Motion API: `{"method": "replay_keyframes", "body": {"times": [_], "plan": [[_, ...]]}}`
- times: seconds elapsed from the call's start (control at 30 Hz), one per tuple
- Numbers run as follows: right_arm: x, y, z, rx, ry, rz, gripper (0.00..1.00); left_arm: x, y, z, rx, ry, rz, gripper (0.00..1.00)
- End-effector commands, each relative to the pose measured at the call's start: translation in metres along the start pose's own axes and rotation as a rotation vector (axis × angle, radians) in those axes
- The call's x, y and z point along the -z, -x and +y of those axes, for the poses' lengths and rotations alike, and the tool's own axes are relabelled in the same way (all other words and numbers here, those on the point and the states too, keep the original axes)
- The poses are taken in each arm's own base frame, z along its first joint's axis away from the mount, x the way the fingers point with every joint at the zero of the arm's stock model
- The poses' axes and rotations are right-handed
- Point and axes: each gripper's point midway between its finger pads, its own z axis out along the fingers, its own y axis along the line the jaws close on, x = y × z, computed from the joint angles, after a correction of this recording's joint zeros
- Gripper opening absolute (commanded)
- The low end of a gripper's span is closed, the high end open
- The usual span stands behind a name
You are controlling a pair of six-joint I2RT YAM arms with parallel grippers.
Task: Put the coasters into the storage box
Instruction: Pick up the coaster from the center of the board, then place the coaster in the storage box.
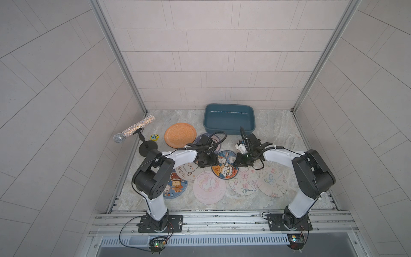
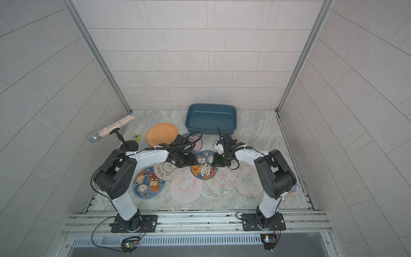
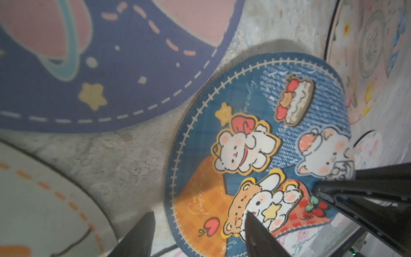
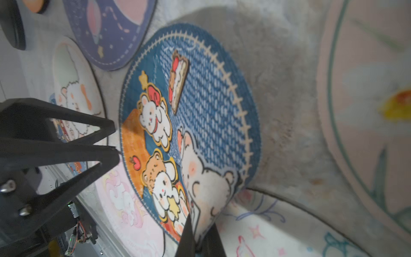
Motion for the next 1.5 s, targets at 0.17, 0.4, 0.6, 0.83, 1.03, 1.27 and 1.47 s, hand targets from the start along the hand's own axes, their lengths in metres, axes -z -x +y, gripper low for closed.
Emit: {"method": "replay_keyframes", "body": {"times": [0.17, 0.4, 0.6, 0.83, 1.03, 1.27, 1.47], "plan": [[0.065, 0.046, 0.063, 0.125, 0.091, -0.142, 0.0, 0.049, 0.035, -0.008, 0.02, -0.076, -0.17, 0.89], [0.096, 0.102, 0.086, 0.196, 0.079, -0.284, 0.0, 0.062, 0.047, 0.005, 0.044, -0.091, -0.214, 0.94], [0.113, 0.161, 0.104, 0.243, 0.084, -0.386, 0.0, 0.063, 0.047, 0.012, 0.056, -0.09, -0.219, 0.96], [0.112, 0.232, 0.1, 0.216, 0.118, -0.477, 0.0, 0.066, 0.045, 0.016, 0.053, -0.103, -0.225, 1.0], [0.088, 0.278, 0.081, 0.16, 0.147, -0.493, 0.0, 0.069, 0.044, 0.026, 0.065, -0.093, -0.229, 1.0], [0.06, 0.304, 0.023, 0.044, 0.065, -0.494, 0.0, 0.073, 0.045, 0.032, 0.078, -0.083, -0.243, 1.0], [0.043, 0.303, -0.037, -0.043, -0.088, -0.429, 0.0, 0.075, 0.048, 0.031, 0.081, -0.081, -0.253, 1.0]]}}
